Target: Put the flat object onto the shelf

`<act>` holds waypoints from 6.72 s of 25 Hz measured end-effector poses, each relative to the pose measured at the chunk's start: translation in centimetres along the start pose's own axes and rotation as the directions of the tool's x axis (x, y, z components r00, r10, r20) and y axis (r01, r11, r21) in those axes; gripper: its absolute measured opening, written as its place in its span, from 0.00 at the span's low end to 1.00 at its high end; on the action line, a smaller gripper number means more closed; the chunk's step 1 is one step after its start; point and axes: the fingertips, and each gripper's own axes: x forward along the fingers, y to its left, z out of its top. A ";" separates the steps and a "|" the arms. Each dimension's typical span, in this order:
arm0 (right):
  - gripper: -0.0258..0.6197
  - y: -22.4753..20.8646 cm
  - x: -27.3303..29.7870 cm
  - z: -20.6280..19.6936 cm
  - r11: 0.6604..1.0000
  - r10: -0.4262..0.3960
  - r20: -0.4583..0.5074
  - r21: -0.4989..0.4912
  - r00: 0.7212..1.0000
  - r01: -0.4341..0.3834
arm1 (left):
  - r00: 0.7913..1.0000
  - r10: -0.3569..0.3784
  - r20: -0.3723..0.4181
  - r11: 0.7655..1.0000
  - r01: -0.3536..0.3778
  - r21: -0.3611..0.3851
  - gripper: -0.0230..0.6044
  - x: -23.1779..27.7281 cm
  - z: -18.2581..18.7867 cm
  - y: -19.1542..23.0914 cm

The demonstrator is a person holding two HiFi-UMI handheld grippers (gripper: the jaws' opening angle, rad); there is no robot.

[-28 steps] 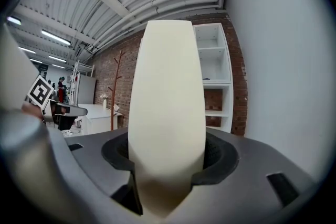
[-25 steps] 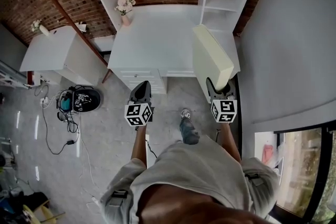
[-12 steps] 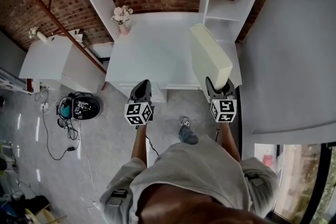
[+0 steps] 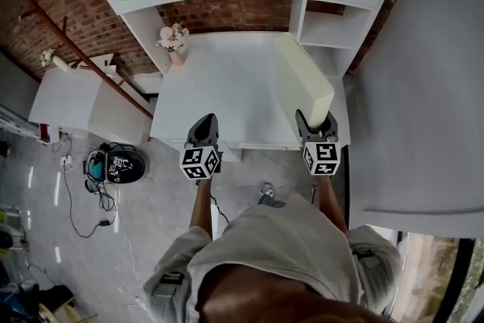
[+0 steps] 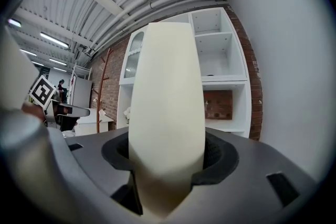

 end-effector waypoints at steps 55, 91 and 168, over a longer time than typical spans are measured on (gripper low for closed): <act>0.47 6.8 10.7 18.8 0.888 -0.033 0.201 -0.444 0.979 0.121 | 0.999 -0.040 0.012 0.998 0.040 -0.044 0.06 1.3 1.9 13.4; 0.48 10.6 23.8 22.6 -0.013 -0.079 0.172 -0.985 0.982 0.172 | 0.998 0.044 0.042 0.995 -0.040 -0.092 0.06 -0.1 2.3 17.8; 0.10 7.0 30.2 24.1 0.981 0.074 0.190 -0.192 0.979 -0.037 | 0.994 0.106 0.017 0.992 -0.104 -0.068 0.06 -1.3 1.9 17.2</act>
